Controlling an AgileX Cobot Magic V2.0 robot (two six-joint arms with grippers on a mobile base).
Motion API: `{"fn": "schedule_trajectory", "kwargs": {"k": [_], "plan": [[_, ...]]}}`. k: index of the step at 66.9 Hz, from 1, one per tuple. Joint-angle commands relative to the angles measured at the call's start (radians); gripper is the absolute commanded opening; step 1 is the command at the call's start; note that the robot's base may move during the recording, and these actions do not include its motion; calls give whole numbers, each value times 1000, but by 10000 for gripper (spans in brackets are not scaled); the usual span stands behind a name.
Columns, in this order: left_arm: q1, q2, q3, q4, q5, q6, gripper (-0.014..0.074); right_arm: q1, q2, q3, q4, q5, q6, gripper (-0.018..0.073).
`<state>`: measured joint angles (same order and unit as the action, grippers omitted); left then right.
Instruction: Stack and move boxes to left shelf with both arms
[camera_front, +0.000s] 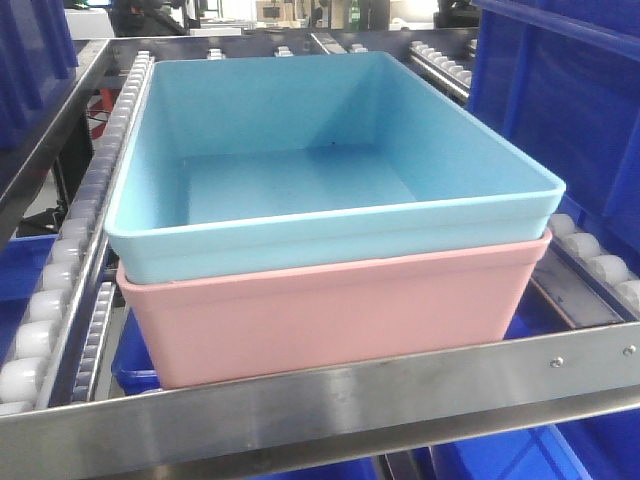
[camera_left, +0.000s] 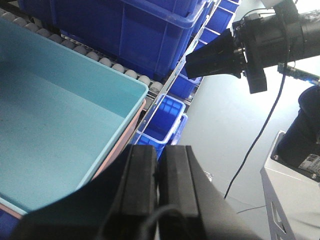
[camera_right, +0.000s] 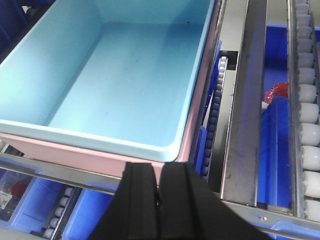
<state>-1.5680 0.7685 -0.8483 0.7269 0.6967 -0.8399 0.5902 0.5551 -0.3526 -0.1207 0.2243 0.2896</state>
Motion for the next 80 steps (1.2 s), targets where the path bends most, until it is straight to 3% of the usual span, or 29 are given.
{"fn": "schedule_trajectory", "kwargs": {"k": [1, 80], "plan": [[-7, -4, -27, 41, -63, -7, -1, 1, -2, -29, -13, -77, -8, 49], [-7, -4, -27, 41, -63, -7, -2, 1, -2, -29, -13, -77, -8, 49]]}}
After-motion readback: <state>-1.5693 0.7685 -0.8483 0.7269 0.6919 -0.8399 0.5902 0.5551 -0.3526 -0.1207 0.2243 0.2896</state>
